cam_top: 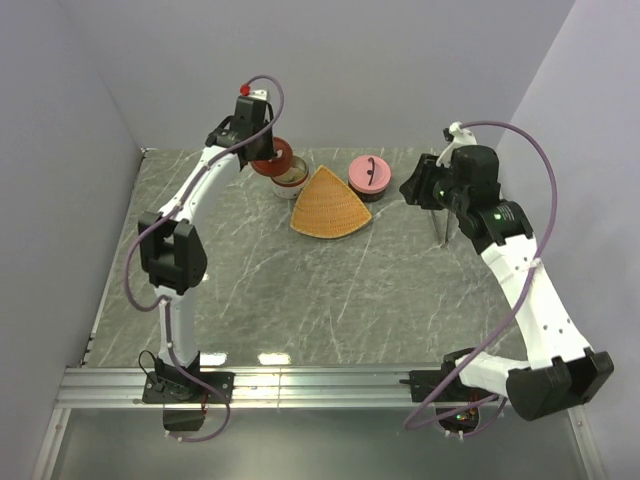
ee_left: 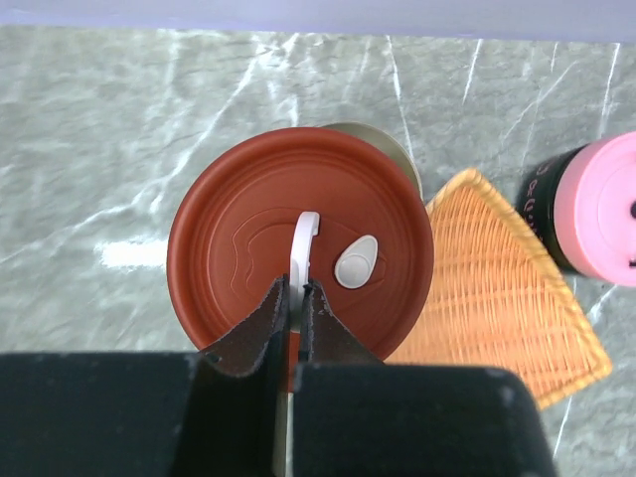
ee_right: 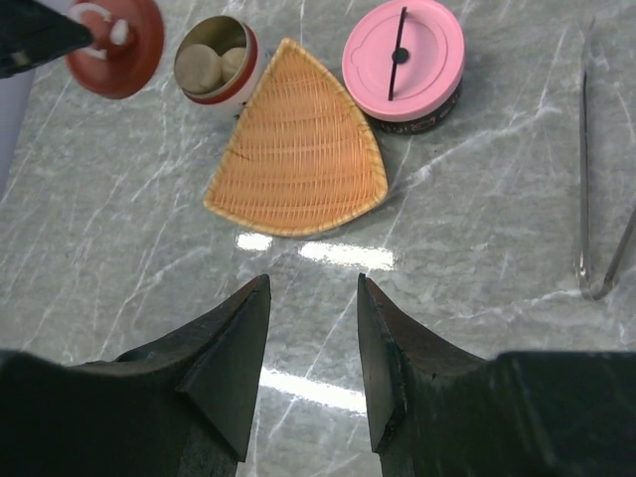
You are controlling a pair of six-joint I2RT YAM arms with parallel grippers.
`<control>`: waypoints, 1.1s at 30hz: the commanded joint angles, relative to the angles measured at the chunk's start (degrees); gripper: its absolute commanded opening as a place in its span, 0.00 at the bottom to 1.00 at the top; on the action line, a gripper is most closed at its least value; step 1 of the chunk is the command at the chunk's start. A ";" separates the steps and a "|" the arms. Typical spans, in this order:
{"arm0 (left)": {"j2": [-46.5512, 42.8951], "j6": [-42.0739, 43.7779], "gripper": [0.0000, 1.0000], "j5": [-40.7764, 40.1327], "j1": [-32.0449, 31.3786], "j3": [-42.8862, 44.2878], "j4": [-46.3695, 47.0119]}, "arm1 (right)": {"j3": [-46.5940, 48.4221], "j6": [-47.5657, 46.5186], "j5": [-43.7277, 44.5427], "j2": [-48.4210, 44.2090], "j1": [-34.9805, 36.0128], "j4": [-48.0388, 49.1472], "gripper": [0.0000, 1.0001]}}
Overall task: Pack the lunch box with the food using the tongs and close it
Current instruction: Put the lid back on the lunch box
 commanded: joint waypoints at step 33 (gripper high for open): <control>19.96 -3.69 0.02 4.71 -2.15 16.68 -0.06 | 8.77 1.18 -1.92 9.36 -0.20 -0.52 0.47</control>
